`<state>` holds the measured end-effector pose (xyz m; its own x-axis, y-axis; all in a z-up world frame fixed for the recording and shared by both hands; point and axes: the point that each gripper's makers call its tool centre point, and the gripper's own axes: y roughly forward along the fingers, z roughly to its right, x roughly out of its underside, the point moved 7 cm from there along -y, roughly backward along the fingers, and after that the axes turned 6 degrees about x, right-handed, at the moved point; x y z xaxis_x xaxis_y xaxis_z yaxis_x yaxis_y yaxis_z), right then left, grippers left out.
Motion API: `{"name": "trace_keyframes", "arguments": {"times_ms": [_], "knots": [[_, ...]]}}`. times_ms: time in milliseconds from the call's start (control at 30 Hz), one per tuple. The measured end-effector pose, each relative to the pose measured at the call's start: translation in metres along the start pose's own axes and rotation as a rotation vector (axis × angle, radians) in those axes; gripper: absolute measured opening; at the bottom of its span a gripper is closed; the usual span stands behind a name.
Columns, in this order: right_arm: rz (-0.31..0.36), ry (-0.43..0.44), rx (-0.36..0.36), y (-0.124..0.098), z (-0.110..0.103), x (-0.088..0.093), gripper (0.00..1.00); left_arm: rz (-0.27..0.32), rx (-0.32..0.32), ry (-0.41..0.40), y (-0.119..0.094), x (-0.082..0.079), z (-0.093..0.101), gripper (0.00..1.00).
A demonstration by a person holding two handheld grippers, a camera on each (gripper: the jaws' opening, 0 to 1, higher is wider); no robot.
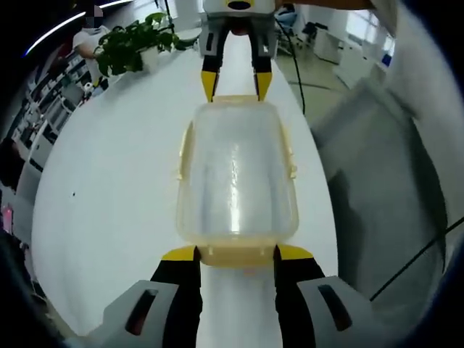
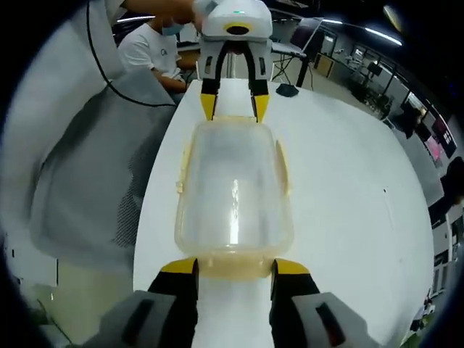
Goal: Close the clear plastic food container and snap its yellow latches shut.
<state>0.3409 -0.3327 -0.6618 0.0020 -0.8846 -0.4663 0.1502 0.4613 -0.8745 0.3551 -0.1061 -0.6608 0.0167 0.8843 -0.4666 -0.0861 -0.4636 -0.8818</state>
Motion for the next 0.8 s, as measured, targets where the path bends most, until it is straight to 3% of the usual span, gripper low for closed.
{"name": "trace_keyframes", "arguments": {"times_ms": [400, 800], "knots": [[-0.006, -0.018, 0.002, 0.013, -0.005, 0.000, 0.36, -0.045, -0.011, 0.003, 0.014, 0.009, 0.005, 0.37], [-0.025, -0.022, 0.003, 0.019, -0.005, 0.009, 0.36, -0.037, -0.002, -0.007, 0.018, 0.006, 0.002, 0.37]]}}
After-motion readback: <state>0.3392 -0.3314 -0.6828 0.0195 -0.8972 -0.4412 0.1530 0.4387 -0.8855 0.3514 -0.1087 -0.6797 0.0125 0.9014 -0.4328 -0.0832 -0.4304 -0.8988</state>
